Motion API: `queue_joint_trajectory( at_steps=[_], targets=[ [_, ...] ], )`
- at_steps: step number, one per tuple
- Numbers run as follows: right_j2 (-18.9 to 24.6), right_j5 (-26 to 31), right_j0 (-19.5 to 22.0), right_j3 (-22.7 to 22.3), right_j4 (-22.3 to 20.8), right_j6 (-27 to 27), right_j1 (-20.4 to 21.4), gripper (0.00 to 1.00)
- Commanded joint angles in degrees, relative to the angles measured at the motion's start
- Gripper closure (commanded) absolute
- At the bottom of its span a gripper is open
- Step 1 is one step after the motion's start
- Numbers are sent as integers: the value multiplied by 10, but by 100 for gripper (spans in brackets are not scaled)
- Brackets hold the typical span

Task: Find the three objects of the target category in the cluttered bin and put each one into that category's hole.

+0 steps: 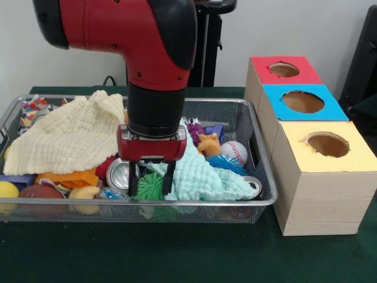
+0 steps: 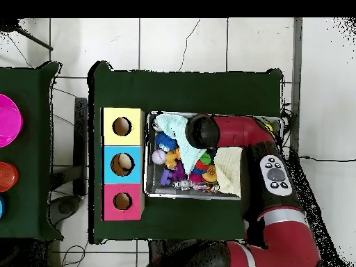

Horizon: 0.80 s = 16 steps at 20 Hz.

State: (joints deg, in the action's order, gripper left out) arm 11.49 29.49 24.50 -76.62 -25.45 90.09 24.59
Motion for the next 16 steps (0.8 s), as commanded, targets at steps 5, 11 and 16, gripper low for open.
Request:
queue_joint_trajectory(
  at_steps=[5, 11, 16],
  targets=[
    [14, -8, 16, -49, -23, 7, -66, 0],
    [13, -23, 13, -78, -16, 30, -62, 0],
    [-1, -20, 4, -104, -10, 50, -34, 0]
  ],
)
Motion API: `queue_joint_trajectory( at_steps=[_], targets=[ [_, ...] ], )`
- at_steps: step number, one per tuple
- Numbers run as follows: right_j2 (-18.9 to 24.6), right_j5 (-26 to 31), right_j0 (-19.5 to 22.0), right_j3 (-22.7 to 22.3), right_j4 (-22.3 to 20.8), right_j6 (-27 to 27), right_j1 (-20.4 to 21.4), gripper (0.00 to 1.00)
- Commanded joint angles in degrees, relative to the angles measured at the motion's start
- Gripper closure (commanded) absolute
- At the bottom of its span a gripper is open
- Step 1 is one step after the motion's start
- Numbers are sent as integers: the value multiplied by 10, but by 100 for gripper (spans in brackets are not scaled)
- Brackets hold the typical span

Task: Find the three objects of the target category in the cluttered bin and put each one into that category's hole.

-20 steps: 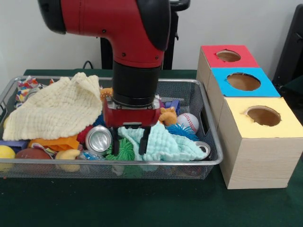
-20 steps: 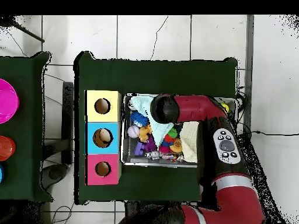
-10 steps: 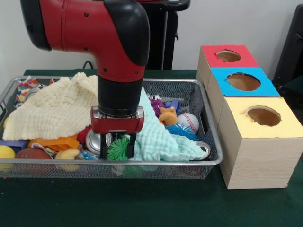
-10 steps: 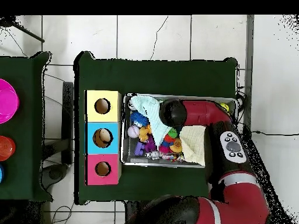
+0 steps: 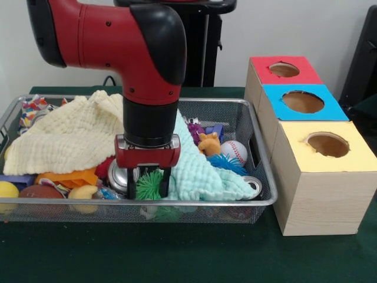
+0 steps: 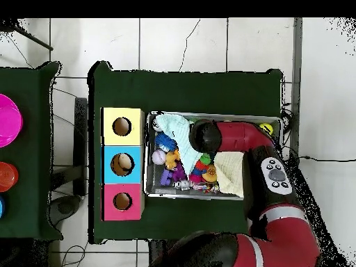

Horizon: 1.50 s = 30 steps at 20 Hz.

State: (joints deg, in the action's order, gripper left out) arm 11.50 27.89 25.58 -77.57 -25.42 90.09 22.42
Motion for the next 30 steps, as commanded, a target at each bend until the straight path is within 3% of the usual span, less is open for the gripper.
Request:
queue_joint_trajectory(
  at_steps=[1, 5, 15, 16, 30],
  targets=[
    [-4, -1, -11, -99, -8, 54, -6, 0],
    [-16, 10, -22, -121, 0, 68, 22, 0],
    [-33, -6, -32, -150, 16, 94, 36, 0],
    [-34, -9, -31, -153, 19, 94, 36, 100],
    [-31, -12, -30, -149, 28, 89, 29, 100]
  ],
)
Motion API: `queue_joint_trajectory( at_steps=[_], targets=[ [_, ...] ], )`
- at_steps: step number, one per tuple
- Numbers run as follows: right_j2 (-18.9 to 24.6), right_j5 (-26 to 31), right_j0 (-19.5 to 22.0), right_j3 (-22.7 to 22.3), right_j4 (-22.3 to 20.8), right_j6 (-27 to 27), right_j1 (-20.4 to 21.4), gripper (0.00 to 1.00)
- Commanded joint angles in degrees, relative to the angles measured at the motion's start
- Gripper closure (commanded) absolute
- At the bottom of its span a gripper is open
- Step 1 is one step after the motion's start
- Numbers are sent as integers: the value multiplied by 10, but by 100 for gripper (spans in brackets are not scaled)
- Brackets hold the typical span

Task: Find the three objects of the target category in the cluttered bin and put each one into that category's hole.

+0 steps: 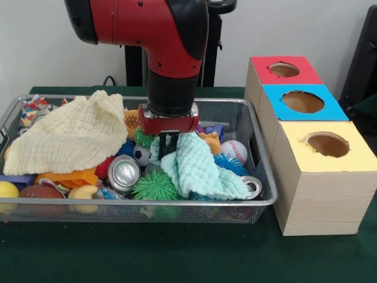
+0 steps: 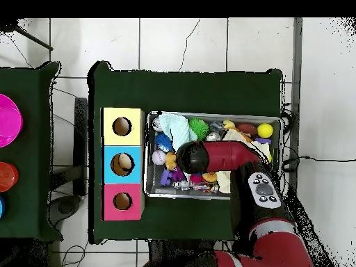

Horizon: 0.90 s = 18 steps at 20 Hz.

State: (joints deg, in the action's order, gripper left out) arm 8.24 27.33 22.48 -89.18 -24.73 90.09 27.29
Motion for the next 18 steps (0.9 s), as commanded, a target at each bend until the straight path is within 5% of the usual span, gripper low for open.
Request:
queue_joint_trajectory(
  at_steps=[1, 7, 8, 18],
  targets=[
    [2, -9, 3, -34, 22, 89, -21, 100],
    [10, -21, 13, -43, 28, 87, -16, 100],
    [10, -20, 14, -44, 31, 87, -17, 0],
    [0, -35, 23, -70, 21, 87, -2, 0]
  ],
)
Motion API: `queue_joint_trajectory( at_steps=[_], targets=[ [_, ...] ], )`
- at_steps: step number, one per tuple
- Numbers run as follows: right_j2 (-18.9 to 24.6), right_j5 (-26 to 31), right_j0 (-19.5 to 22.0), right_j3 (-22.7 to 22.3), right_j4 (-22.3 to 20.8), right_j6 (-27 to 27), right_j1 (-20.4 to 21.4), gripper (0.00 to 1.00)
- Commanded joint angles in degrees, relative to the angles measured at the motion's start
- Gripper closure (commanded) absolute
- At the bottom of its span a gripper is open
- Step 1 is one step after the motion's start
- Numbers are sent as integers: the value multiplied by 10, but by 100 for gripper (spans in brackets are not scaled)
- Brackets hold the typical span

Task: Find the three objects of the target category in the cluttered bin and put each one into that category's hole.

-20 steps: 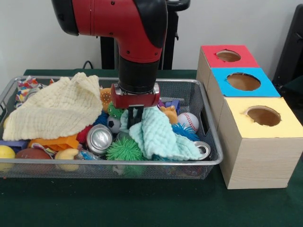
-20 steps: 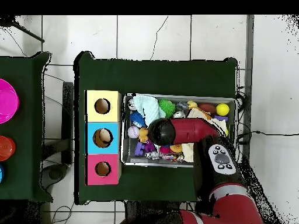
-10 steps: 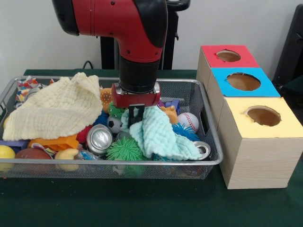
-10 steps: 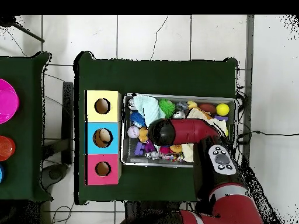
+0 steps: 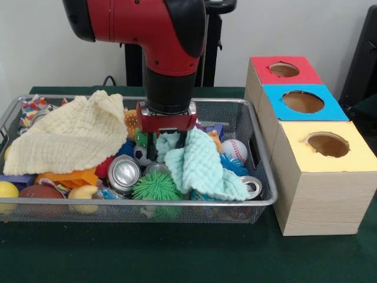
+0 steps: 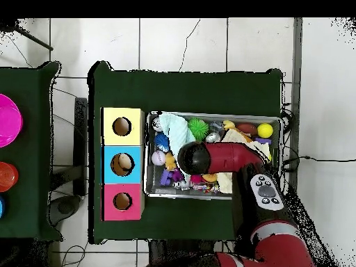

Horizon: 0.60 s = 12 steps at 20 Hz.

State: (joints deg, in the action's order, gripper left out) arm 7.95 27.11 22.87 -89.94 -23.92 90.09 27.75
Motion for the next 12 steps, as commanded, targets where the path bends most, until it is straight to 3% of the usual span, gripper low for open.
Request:
queue_joint_trajectory(
  at_steps=[1, 12],
  targets=[
    [1, -34, 20, -65, 12, 86, -5, 0],
    [-8, -43, 9, -123, 27, 105, 7, 0]
  ],
)
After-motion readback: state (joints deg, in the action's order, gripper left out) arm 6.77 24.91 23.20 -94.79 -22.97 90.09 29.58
